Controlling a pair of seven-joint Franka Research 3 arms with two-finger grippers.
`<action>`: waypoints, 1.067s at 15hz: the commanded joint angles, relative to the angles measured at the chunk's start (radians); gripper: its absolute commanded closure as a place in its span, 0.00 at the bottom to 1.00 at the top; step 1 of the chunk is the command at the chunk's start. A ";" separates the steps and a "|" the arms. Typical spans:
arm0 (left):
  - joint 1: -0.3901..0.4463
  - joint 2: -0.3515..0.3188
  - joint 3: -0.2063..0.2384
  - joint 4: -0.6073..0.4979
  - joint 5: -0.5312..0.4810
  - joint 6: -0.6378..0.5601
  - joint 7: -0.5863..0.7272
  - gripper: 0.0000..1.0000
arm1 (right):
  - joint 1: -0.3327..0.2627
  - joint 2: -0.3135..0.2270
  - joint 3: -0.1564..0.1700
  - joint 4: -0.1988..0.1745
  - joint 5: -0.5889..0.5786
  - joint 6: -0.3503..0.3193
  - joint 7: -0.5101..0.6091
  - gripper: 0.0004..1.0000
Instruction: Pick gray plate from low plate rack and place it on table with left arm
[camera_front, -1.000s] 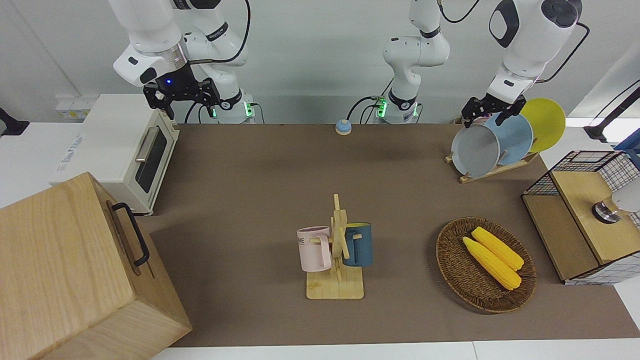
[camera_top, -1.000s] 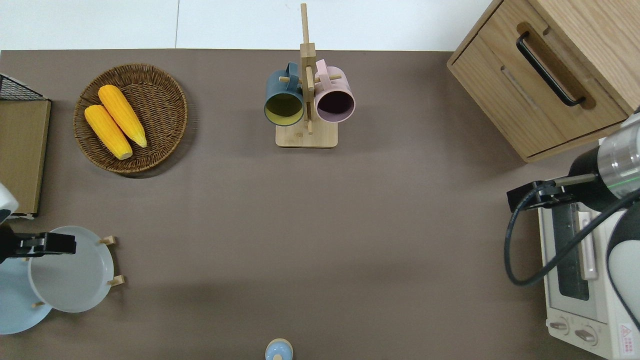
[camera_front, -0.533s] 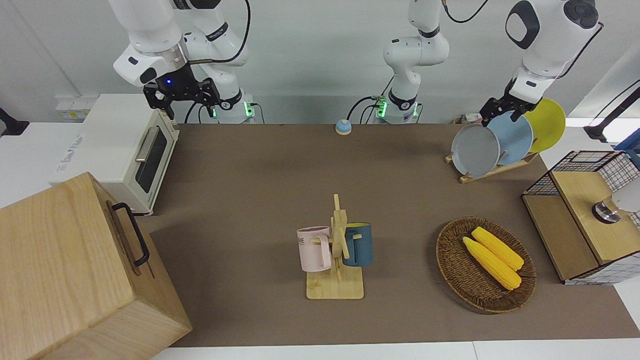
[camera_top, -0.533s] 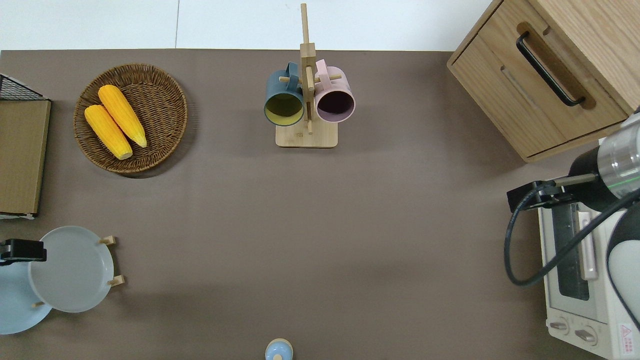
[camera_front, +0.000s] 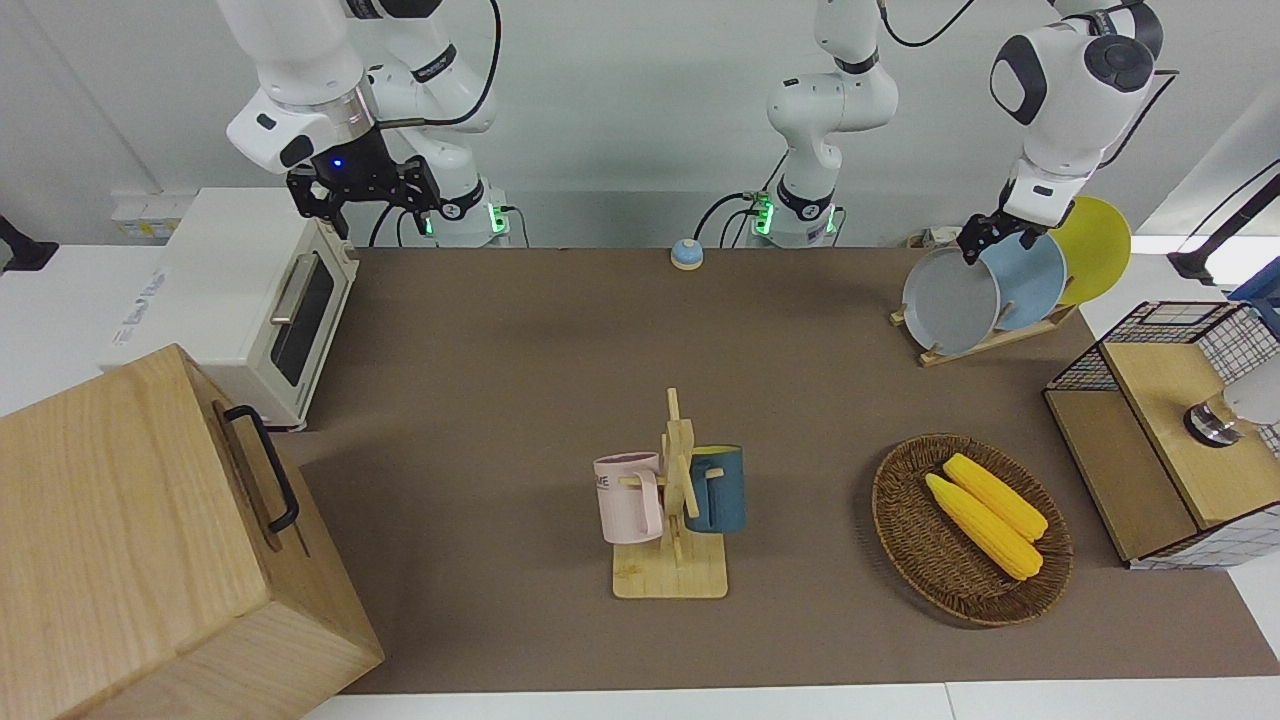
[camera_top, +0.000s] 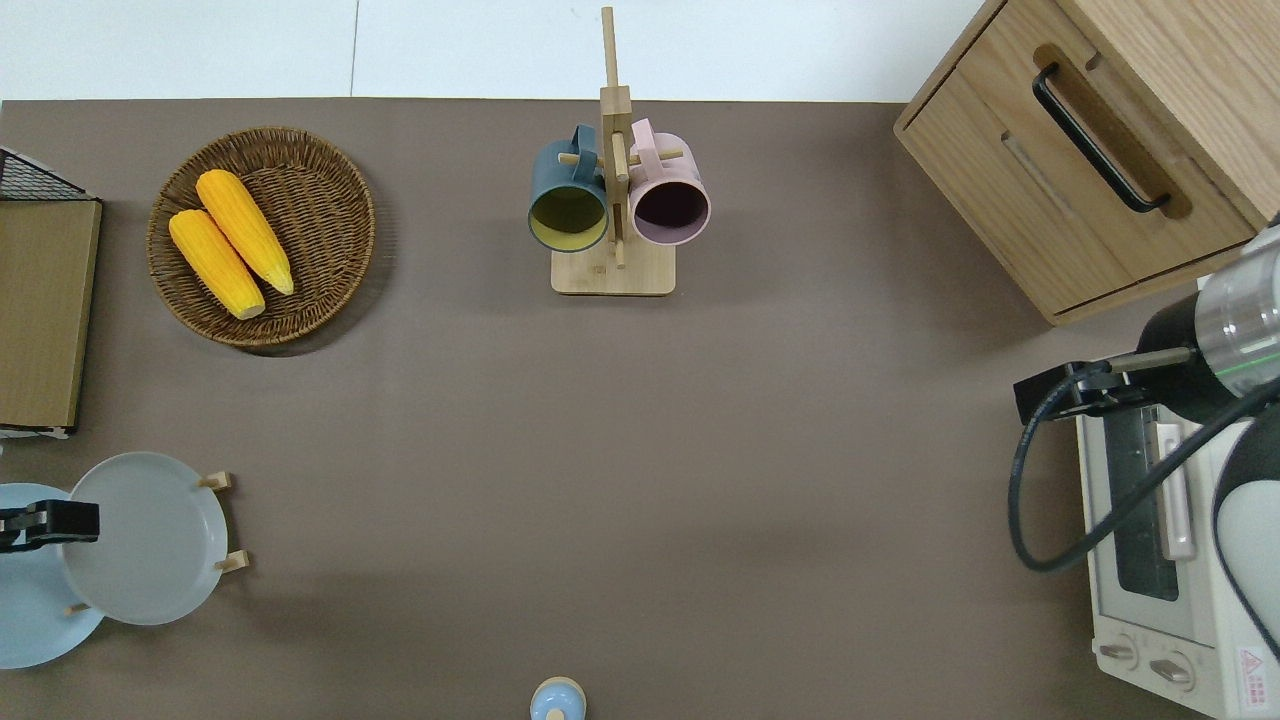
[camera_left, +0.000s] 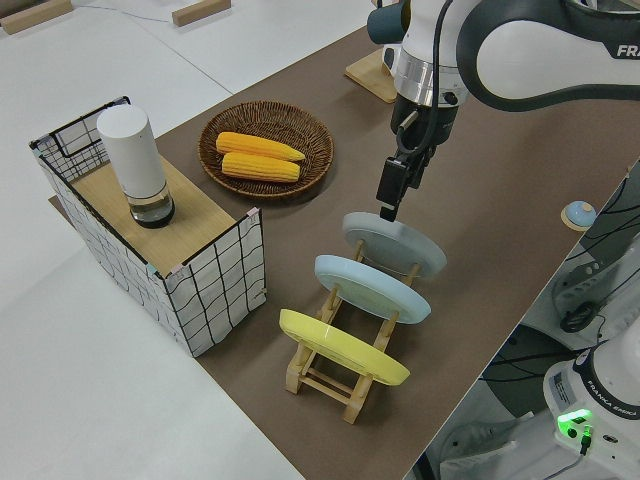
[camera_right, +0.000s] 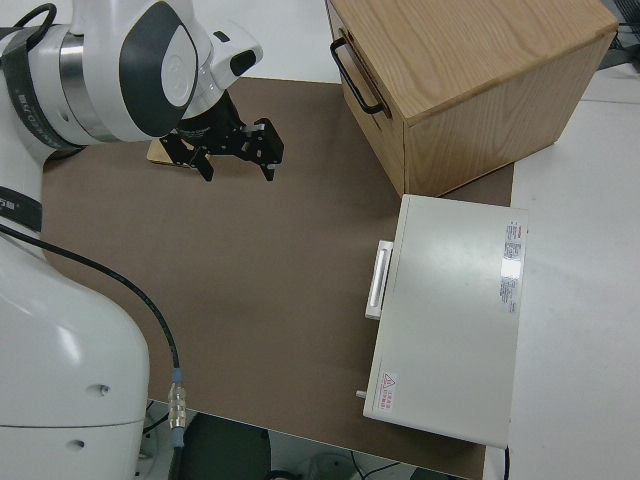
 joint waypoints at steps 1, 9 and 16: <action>0.003 -0.061 -0.008 -0.132 0.082 0.101 -0.108 0.01 | -0.023 -0.002 0.021 0.007 -0.006 -0.011 0.012 0.02; 0.003 -0.044 -0.008 -0.199 0.134 0.174 -0.173 0.27 | -0.023 -0.004 0.021 0.006 -0.006 -0.011 0.012 0.02; -0.009 -0.023 -0.013 -0.196 0.140 0.183 -0.233 0.98 | -0.023 -0.002 0.021 0.007 -0.006 -0.011 0.012 0.02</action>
